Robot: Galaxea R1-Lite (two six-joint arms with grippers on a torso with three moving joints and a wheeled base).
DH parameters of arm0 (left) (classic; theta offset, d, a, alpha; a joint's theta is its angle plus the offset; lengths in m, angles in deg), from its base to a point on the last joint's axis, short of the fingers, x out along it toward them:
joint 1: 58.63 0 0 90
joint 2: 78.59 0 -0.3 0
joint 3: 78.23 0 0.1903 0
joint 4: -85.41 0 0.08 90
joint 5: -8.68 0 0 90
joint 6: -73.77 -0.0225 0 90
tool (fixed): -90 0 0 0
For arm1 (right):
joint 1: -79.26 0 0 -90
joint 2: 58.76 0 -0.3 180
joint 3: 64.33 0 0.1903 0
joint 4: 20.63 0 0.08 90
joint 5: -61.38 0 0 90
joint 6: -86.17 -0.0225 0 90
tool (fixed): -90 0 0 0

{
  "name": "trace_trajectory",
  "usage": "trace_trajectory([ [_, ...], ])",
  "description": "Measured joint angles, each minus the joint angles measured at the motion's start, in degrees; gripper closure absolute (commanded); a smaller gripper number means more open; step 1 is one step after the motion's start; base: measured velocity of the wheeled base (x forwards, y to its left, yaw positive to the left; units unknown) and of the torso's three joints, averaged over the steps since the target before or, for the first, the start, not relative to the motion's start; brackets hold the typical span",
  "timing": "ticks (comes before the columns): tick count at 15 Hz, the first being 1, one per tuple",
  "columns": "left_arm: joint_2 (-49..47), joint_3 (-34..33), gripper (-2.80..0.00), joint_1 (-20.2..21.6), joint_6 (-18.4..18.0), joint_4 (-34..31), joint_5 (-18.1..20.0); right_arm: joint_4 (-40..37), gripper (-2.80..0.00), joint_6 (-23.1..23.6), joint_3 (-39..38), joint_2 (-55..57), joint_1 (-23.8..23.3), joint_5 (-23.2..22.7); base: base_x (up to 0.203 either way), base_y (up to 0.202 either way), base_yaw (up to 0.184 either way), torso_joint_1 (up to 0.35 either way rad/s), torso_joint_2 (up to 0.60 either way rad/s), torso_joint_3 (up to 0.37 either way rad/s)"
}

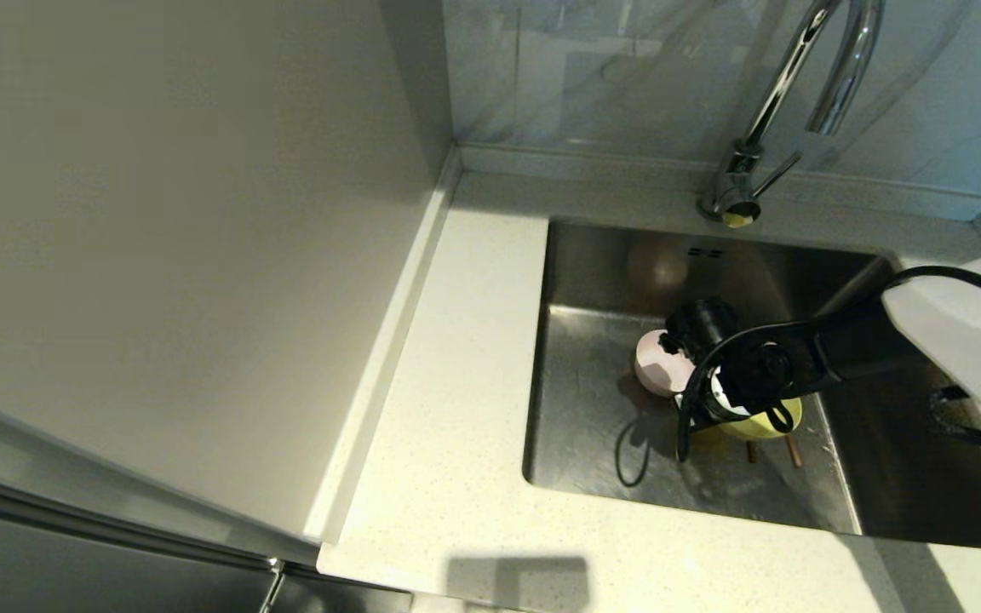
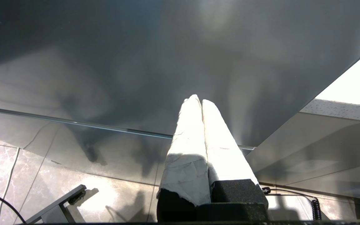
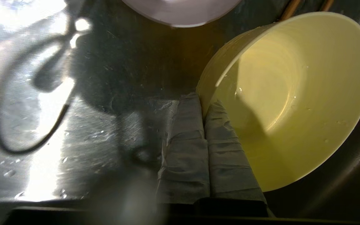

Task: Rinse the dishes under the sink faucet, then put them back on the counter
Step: Put a bowl into the sink

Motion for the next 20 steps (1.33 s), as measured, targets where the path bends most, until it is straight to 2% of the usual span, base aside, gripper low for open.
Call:
trace_trajectory([
  [6,0.00,0.00,0.00,0.02,0.00,0.00,0.00,-0.09,0.00,-0.20,6.57,5.86,-1.73,-0.26,0.000,0.000,0.000,0.000,0.00,0.000],
  [13,0.00,0.00,0.00,0.02,-0.02,0.00,0.00,-0.52,0.00,0.26,13.45,8.03,-0.84,-0.79,0.000,0.000,0.000,0.000,0.00,0.000],
  [20,0.00,0.00,0.00,0.02,0.00,0.00,0.00,-3.74,0.00,-0.78,12.56,7.68,-0.69,-0.68,0.000,0.000,0.000,0.000,0.00,0.000],
])
